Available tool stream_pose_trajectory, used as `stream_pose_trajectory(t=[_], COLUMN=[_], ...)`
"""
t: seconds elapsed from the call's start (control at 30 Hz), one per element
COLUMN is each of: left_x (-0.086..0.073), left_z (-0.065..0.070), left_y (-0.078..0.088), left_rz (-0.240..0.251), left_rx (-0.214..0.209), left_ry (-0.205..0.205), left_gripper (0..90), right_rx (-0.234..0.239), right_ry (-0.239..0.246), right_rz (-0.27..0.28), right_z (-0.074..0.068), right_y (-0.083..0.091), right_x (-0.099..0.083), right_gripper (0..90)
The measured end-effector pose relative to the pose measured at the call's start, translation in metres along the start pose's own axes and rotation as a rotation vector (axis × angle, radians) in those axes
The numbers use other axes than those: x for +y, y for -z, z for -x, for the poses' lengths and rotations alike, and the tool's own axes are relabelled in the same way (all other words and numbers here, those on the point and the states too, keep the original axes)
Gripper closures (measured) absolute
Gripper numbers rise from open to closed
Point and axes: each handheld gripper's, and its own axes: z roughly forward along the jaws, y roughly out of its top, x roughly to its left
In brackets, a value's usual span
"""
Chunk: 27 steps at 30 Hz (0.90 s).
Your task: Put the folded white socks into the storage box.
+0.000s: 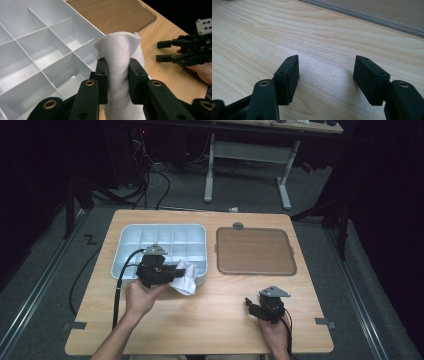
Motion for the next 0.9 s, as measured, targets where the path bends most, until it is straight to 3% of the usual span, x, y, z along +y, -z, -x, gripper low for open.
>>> stream_pose_trajectory(t=[0.13, 0.4, 0.63, 0.77, 0.9], left_x=[0.012, 0.022, 0.022, 0.022, 0.019], left_z=[-0.002, -0.022, -0.038, -0.045, -0.047], left_y=[0.002, -0.004, -0.009, -0.009, -0.007], left_rz=[0.032, 0.028, 0.019, 0.025, 0.022], left_rx=[-0.004, 0.025, 0.086, 0.102, 0.144], left_ry=[0.018, 0.064, 0.032, 0.042, -0.025], left_gripper=[73.4, 73.4, 73.4, 73.4, 73.3], right_rx=[0.0, 0.0, 0.002, 0.002, 0.002], right_ry=[0.0, 0.001, 0.002, 0.005, 0.005], right_rz=[0.0, 0.0, 0.001, 0.001, 0.001], right_z=[0.0, 0.0, -0.001, -0.001, -0.001], right_y=[0.0, 0.0, 0.001, 0.001, 0.001], right_x=[0.0, 0.0, -0.001, -0.001, -0.001], right_gripper=[38.0, 38.0, 38.0, 38.0, 38.1])
